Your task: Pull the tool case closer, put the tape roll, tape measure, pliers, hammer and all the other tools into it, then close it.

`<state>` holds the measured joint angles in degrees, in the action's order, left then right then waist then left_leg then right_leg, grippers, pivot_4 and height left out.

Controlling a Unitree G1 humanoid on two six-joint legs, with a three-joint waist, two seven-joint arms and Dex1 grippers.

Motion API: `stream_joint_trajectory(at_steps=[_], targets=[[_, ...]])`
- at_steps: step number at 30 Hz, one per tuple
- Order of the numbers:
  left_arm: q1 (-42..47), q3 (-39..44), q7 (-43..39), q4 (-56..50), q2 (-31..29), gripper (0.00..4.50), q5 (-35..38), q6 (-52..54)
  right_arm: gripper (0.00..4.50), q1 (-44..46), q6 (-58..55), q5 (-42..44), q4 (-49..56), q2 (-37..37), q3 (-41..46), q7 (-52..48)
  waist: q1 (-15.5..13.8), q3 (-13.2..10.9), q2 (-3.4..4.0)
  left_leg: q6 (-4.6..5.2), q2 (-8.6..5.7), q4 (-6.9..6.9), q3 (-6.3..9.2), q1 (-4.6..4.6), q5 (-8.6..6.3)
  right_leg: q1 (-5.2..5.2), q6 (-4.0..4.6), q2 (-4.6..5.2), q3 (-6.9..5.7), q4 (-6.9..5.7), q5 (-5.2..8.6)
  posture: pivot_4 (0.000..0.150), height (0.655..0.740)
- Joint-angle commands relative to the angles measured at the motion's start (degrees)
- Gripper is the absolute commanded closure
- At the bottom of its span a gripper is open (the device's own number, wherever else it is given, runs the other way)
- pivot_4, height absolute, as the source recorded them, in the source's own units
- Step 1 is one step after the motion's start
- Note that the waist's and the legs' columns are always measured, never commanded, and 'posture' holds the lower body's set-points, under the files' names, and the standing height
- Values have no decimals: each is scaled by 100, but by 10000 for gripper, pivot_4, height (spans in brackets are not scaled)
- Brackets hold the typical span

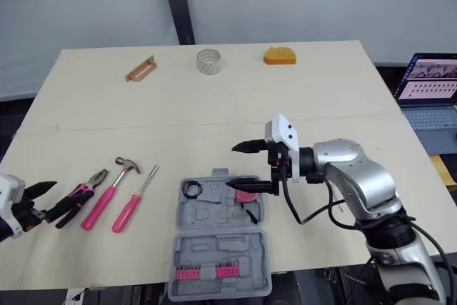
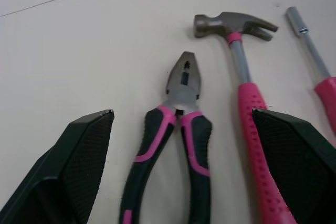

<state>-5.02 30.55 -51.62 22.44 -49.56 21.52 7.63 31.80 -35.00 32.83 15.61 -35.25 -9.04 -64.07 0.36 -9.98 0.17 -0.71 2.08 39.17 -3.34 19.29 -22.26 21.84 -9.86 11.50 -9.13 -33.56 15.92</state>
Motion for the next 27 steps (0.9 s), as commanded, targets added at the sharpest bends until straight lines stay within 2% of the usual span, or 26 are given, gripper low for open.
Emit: stream_joint_trajectory(at_steps=[1,6,14,27], targets=[[316,-215,-232,676,-191,0,-224,-257,248,227,20,92,243,74,-53,-84,7,1,-1,0,0,0,-4,0,0,1,0,0,0,1,0,1500,7400],[879,-698,-465,1423,-270,0,-526,-427,248,417,-12,123,376,118,-87,-68,30,2,-5,0,1,0,-16,1,0,17,0,2,1,-14,0,1500,7400],[1391,-1224,-351,2279,-279,0,-1035,-696,248,447,-102,130,547,62,-8,35,136,7,-15,0,1,-1,-36,7,0,41,0,6,3,-29,0,1500,7400],[1186,-1433,-626,2686,-650,0,-1200,-815,248,342,-133,145,663,-30,28,152,210,7,-15,-1,4,-9,-56,2,1,60,1,8,7,-42,0,1500,7400]])
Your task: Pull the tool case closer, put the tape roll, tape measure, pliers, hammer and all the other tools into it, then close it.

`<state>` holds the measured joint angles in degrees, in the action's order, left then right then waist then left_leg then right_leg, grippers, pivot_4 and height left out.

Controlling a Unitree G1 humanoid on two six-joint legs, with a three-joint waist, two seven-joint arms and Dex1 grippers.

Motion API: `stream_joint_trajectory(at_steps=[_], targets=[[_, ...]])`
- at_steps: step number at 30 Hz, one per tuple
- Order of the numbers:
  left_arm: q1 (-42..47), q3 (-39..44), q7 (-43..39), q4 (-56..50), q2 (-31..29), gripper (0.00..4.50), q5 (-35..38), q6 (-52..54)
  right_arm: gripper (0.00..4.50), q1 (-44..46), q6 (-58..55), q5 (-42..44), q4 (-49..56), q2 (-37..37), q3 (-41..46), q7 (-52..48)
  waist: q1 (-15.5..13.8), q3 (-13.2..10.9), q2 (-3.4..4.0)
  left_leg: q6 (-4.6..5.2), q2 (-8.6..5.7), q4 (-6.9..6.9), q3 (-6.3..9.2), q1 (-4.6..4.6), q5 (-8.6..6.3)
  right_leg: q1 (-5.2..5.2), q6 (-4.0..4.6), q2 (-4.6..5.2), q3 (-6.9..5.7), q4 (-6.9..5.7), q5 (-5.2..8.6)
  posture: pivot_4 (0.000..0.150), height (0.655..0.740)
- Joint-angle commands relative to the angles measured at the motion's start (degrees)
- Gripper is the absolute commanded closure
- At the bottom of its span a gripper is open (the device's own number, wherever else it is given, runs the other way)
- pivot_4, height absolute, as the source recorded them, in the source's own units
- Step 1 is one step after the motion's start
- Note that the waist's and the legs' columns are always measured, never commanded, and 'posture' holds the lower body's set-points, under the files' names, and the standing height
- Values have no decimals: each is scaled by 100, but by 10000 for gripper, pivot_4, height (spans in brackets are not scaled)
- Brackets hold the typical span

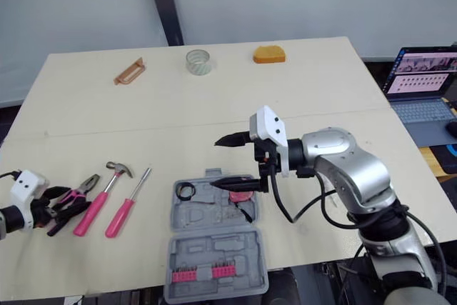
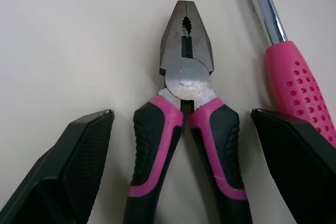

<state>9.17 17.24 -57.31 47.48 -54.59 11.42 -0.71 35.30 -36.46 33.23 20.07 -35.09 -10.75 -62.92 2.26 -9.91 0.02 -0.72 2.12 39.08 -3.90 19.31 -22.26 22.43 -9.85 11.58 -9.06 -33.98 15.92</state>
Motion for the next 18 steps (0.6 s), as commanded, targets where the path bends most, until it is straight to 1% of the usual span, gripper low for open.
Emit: stream_joint_trajectory(at_steps=[1,5,14,16,17,18], targets=[[-269,-121,-48,185,-164,0,-206,-2,248,-10,18,107,216,-45,200,38,37,0,0,0,0,-1,-1,0,0,1,0,0,0,0,0,1500,7400],[-349,-107,38,316,-185,0,-211,-136,248,-12,47,92,197,-32,196,42,85,0,0,0,0,-4,-2,-1,0,2,0,0,0,0,0,1500,7400],[-646,13,100,142,-137,0,-122,-101,248,-15,154,17,69,-23,165,-3,118,0,1,0,1,-9,-5,-4,0,4,0,0,0,0,0,1500,7400],[-701,26,140,151,-131,5313,-145,-130,0,-18,157,12,69,-24,162,-1,121,0,2,0,2,-9,-6,-4,0,5,0,0,0,0,0,1500,7400],[-730,39,148,152,-119,8763,-140,-138,0,-16,157,5,71,-29,158,-3,121,0,3,0,2,-10,-7,-6,0,5,0,0,0,0,0,1500,7400],[-757,56,153,144,-104,13239,-131,-145,0,-15,154,2,73,-31,159,-3,121,-1,4,0,2,-11,-8,-6,0,5,0,0,0,0,0,1500,7400]])
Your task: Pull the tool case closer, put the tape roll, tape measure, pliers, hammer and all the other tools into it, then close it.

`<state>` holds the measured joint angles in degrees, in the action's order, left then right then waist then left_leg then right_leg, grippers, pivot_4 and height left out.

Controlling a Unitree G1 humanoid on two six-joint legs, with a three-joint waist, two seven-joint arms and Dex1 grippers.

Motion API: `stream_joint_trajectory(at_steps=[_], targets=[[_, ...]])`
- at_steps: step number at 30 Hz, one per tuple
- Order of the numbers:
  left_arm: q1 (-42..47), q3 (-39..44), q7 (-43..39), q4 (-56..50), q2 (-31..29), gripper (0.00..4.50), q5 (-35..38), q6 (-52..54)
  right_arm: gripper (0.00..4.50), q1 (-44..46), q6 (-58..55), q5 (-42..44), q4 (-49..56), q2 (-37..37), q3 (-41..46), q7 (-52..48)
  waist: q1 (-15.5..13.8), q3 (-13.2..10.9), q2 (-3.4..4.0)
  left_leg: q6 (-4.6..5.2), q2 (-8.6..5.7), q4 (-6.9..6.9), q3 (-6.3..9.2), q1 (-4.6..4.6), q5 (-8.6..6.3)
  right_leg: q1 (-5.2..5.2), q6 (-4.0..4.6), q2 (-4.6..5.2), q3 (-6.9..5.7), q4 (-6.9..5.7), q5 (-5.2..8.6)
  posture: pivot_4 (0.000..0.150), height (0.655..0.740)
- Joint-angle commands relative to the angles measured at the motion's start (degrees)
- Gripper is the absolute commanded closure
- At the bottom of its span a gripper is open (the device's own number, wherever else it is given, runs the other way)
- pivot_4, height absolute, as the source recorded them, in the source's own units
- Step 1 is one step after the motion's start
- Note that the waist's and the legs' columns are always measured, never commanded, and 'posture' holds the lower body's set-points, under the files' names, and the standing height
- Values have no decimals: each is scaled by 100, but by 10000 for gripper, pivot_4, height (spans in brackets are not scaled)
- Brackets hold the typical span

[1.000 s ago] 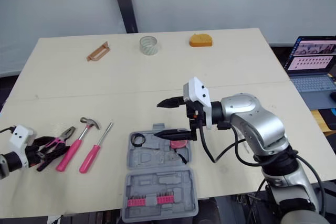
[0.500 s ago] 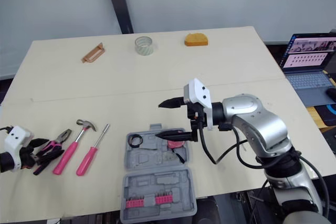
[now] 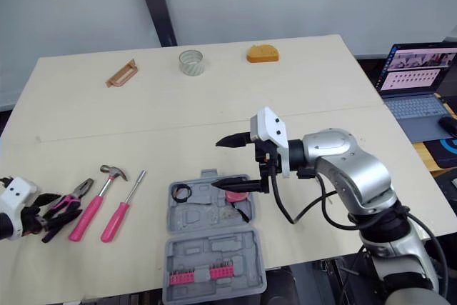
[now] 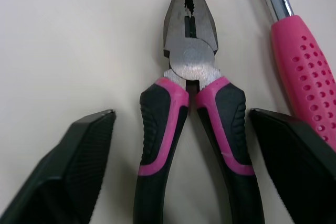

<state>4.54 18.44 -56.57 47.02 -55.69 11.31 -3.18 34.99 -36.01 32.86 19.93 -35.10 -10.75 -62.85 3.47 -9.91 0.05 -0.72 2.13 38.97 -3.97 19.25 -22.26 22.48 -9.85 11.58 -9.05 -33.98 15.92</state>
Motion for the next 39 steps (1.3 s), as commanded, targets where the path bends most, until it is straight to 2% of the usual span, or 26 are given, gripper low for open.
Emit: stream_joint_trajectory(at_steps=[1,2,18,24,28,32,39], targets=[[-316,-51,80,176,19,17382,-115,98,0,17,108,35,86,-32,160,-11,0,0,2,0,0,0,0,0,0,0,0,0,0,0,0,1500,7400],[-338,-37,79,153,35,21269,-104,99,0,17,113,26,84,-34,159,-14,0,0,3,0,1,0,0,0,0,0,0,0,0,0,0,1500,7400],[-214,238,212,-81,107,21225,156,155,0,313,180,238,0,38,315,-72,-18,-2,6,0,1,1,-3,1,0,1,0,0,0,0,0,1500,7400],[-75,371,128,-670,-48,21225,367,393,0,395,261,178,-159,82,341,-83,-29,-3,2,0,1,3,-2,5,0,2,1,0,0,0,-1,1500,7400],[147,341,-65,-1443,-212,21225,463,763,0,463,285,131,-272,109,324,-93,-61,-8,-23,0,1,10,3,13,0,3,1,0,-3,0,-1,1500,7400],[548,33,-384,-2587,-299,21225,507,1168,0,575,312,20,-418,113,267,-81,-140,-7,-45,0,2,18,7,20,0,3,2,0,-4,1,-1,1500,7400],[1826,-1367,-1029,-3954,-75,21225,351,1800,0,1155,465,-1006,-863,7,-494,-104,-147,-8,-43,0,1,19,5,23,0,6,4,-1,-3,3,-2,1500,7400]])
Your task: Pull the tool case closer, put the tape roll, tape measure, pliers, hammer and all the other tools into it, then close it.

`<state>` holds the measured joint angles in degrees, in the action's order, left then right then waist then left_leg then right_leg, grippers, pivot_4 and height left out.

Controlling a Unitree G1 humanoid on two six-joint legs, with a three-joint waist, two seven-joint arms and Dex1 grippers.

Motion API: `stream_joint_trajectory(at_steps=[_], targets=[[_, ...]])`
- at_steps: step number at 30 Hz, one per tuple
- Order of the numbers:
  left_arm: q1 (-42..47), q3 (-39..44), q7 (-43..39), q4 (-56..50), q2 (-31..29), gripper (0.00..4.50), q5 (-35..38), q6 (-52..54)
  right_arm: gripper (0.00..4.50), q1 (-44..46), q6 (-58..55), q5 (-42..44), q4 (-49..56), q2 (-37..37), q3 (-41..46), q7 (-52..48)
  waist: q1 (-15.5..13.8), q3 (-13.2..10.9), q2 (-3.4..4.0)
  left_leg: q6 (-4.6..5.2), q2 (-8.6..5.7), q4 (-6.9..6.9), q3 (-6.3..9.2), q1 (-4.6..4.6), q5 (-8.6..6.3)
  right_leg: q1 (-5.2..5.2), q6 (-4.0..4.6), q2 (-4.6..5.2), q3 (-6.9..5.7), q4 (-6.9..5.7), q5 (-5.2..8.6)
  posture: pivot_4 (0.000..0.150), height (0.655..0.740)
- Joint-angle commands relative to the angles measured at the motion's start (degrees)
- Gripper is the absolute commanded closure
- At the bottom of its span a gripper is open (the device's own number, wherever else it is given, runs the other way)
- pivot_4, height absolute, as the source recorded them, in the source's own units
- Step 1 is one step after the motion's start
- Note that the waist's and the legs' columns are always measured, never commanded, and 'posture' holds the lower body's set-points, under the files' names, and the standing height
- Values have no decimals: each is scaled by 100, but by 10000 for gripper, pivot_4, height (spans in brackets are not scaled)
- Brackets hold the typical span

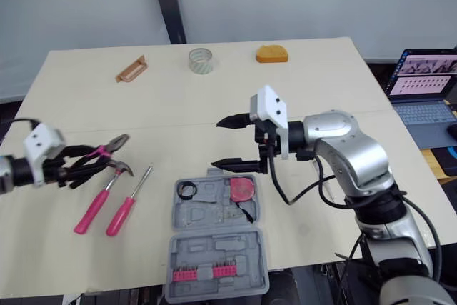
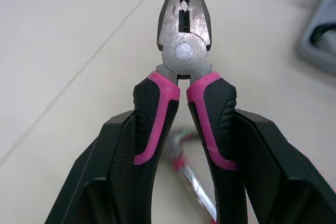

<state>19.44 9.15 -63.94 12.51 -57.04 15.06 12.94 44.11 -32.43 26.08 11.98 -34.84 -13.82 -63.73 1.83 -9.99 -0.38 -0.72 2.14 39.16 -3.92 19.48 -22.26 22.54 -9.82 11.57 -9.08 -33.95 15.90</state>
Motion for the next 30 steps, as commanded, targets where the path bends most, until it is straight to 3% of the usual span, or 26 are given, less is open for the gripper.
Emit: stream_joint_trajectory(at_steps=[1,12,30], targets=[[482,-664,-394,-615,98,21225,-74,246,0,342,69,-436,-117,1,-296,-28,34,0,0,0,0,-1,-2,0,0,2,0,-1,0,0,0,1500,7400],[1879,-2253,-821,-855,866,21225,-770,663,0,1064,-841,-1449,-549,479,-1552,133,131,-1,2,0,0,2,2,19,0,11,0,-2,-5,1,0,1500,7400],[2013,-2365,-545,-1187,1077,21225,-1194,793,0,1238,-1120,-2038,-1134,1232,-1984,292,124,-1,2,1,0,46,33,71,0,33,0,-2,-19,-4,0,1500,7400]])
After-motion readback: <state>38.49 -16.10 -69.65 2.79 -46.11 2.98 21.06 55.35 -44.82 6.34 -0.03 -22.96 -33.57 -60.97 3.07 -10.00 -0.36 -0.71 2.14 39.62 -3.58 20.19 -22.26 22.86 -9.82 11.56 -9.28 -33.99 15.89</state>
